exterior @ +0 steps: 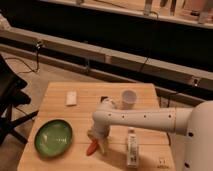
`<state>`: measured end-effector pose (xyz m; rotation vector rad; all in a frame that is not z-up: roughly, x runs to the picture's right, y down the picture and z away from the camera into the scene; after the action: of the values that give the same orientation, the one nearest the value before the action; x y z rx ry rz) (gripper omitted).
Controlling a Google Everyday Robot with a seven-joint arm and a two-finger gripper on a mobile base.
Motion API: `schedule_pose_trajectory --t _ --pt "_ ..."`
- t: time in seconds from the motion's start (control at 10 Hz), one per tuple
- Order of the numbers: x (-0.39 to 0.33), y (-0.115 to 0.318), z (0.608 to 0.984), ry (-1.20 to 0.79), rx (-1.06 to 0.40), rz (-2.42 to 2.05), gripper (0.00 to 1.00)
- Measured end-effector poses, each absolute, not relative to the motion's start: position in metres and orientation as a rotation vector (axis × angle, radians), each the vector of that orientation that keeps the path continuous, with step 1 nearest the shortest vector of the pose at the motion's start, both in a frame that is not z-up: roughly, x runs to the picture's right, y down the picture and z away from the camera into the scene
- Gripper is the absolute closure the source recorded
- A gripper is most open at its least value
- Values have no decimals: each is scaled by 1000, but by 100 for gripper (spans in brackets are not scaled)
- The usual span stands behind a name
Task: Place the pepper in the ceramic bowl
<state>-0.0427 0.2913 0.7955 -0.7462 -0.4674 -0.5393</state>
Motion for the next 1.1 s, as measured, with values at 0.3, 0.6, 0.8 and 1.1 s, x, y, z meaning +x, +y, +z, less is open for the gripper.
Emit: schedule_pose_trajectory --t 0.3,0.6,0.8,1.1 --pt "-38 290 791 -463 -752 -544 80" --pt "-39 289 794 -465 -750 -538 65" --pt "-39 288 793 -466 -748 -541 84" --pt "-46 280 790 -468 -739 -552 90"
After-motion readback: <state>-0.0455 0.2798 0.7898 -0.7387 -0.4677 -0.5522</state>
